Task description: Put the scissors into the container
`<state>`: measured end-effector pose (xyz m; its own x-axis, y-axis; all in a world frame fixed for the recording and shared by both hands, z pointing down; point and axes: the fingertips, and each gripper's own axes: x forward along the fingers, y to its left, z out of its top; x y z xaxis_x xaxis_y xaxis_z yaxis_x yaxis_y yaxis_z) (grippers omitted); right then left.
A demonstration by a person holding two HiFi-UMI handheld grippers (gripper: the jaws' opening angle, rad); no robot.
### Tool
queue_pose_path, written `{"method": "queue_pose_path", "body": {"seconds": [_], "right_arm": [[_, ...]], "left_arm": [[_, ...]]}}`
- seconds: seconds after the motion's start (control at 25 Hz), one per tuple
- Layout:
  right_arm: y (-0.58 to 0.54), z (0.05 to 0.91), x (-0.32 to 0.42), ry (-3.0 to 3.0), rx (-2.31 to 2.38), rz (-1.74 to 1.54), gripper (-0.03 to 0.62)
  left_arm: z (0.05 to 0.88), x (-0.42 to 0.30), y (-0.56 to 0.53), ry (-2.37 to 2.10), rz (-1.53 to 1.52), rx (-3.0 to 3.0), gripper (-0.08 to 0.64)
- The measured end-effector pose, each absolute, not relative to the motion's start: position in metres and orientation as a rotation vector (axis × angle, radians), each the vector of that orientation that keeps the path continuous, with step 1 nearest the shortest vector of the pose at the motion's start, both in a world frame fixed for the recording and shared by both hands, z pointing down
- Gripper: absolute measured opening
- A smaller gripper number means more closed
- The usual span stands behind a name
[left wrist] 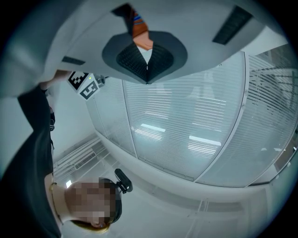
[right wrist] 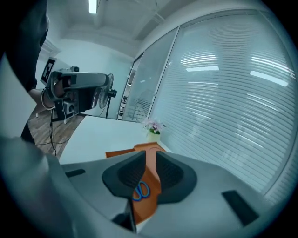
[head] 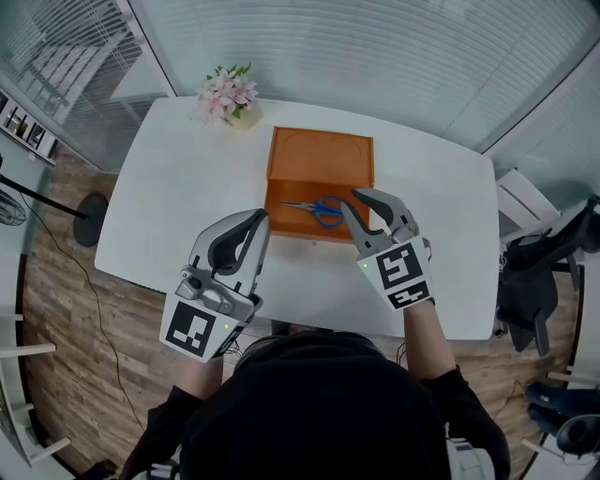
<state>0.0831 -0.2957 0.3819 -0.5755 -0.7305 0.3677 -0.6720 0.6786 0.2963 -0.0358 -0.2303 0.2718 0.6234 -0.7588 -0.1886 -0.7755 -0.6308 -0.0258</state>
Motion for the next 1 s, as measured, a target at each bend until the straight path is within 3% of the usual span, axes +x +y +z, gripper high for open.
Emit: {"method": "queue_pose_path", "body": {"seconds": [0.64, 1.0], "right_arm": [[-0.278, 0.327, 0.097, -2.605, 1.248, -0.188, 0.010], [-0.268, 0.307, 0.092, -2.674, 1.256, -0.217, 0.008]], "left_arm": [[0.269, -0.025, -0.230, 1.267, 0.254, -2.742, 0.011], [0.268, -0.025, -0.230, 1.258, 0.264, -2.745, 0.011]]}}
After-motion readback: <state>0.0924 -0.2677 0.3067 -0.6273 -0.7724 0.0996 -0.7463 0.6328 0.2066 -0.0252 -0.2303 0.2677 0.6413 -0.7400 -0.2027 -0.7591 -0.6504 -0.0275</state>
